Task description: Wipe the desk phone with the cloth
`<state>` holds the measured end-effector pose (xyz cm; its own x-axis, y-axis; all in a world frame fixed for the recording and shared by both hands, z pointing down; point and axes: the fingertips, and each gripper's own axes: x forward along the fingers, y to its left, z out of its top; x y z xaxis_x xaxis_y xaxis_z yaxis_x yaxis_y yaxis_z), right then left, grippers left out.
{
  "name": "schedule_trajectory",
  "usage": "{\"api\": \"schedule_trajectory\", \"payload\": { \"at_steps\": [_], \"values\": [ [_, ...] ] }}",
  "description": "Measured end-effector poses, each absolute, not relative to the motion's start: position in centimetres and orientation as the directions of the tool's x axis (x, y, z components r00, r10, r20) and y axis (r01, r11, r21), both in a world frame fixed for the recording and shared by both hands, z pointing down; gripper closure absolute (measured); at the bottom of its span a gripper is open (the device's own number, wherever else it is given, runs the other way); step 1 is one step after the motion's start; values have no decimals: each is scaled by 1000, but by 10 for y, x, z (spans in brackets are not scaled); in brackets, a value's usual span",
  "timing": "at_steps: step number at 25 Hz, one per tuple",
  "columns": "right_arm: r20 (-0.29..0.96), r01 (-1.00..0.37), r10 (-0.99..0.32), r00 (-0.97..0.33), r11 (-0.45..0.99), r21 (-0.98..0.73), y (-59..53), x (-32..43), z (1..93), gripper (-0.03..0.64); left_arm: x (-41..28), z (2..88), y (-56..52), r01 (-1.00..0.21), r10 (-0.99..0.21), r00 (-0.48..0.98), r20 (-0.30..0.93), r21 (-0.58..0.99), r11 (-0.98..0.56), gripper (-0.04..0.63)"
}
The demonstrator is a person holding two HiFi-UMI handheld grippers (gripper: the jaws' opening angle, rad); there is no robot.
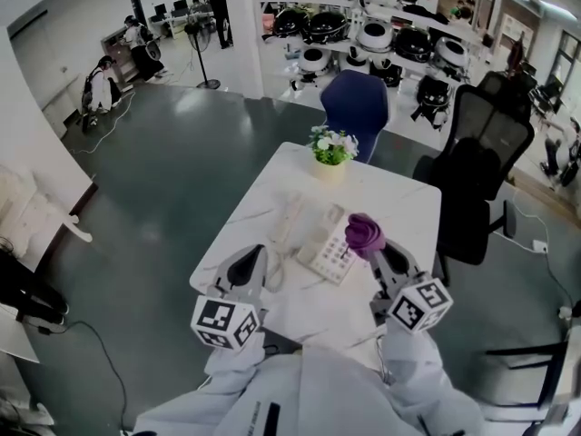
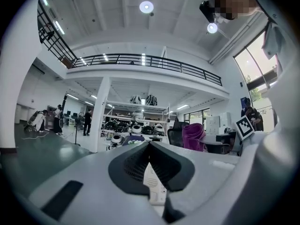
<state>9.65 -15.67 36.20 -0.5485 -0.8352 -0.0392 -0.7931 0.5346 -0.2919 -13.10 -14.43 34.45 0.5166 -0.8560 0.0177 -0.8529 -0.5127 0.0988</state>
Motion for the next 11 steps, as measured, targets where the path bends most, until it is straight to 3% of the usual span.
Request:
{"api": "schedule_trajectory", "payload": {
  "at_steps": [11],
  "values": [
    [-27, -819, -857, -515, 501, -282, -160, 96, 365, 581, -139, 347, -150, -848, -851, 524, 16, 106, -520, 597]
  ]
}}
